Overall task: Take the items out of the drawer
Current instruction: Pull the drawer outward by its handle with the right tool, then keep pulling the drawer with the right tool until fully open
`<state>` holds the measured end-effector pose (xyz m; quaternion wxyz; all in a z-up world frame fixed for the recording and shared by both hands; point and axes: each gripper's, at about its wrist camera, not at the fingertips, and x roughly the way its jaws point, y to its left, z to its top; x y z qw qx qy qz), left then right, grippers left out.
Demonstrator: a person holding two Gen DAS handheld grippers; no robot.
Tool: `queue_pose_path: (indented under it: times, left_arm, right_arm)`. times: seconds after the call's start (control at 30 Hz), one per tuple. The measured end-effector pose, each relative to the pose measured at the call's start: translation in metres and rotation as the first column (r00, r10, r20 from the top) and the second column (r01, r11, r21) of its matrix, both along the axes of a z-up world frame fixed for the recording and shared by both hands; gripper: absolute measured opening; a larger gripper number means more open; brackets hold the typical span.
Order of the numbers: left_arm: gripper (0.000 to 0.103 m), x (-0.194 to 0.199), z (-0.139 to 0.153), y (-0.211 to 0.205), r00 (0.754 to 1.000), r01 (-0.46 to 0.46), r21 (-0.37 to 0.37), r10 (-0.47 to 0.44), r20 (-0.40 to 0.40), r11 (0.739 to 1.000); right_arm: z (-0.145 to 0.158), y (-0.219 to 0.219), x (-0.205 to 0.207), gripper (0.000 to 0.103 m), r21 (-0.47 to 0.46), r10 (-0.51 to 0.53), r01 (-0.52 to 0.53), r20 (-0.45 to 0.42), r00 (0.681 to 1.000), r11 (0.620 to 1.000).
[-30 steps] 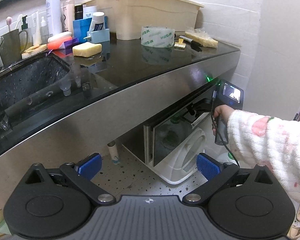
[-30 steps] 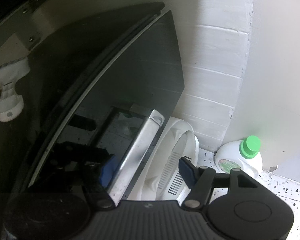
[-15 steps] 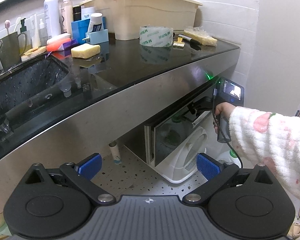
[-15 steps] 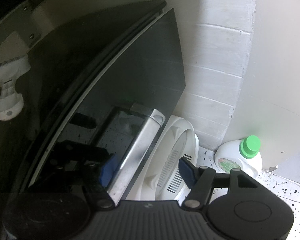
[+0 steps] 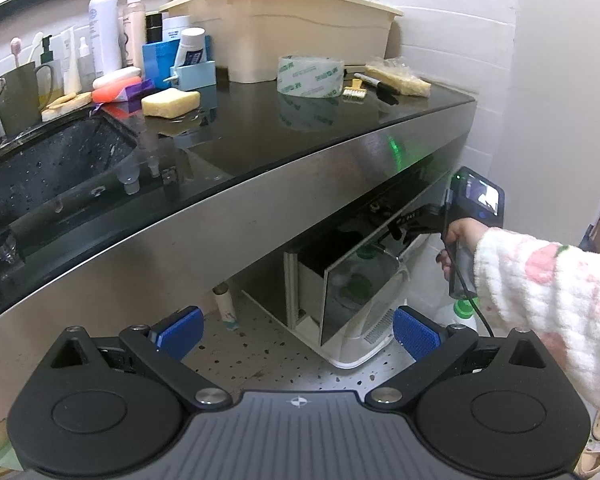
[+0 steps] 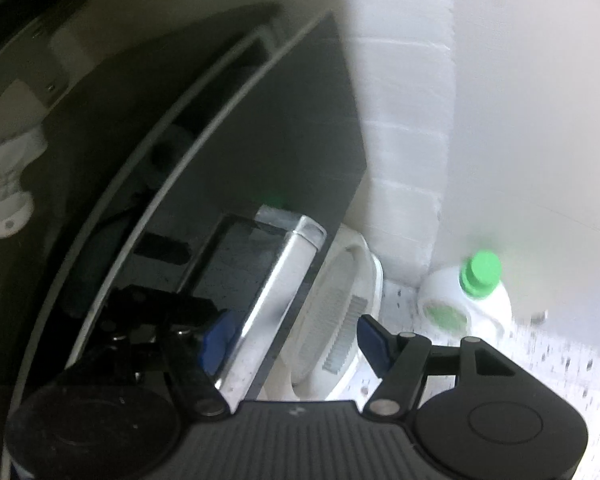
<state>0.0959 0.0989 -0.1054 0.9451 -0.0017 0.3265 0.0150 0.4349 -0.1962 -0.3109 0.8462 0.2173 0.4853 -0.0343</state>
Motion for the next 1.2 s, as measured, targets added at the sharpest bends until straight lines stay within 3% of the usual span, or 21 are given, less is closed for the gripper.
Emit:
queue_pose_path:
  times: [0.37,0.73,1.2]
  left_arm:
    - [0.102,-0.009,0.004,-0.022,0.998,0.057,0.004,-0.057,0.020,0.998]
    - [0.102,-0.019,0.009,-0.023,0.998,0.053,-0.011,-0.053,0.038,0.999]
    - [0.102,-0.019,0.006,-0.018,0.998,0.050,-0.059,-0.048,0.027,0.997]
  right_arm:
    - [0.000,-0.036,-0.027,0.057,0.035,-0.011,0.012,-0.033,0.999,0.999]
    - [-0.001,-0.058,-0.046,0.040,0.038,-0.003,0.005,-0.042,0.999,0.999]
    - [0.021,-0.064,-0.065,0.039,0.032,0.007,-0.005,-0.056,0.998,0.999]
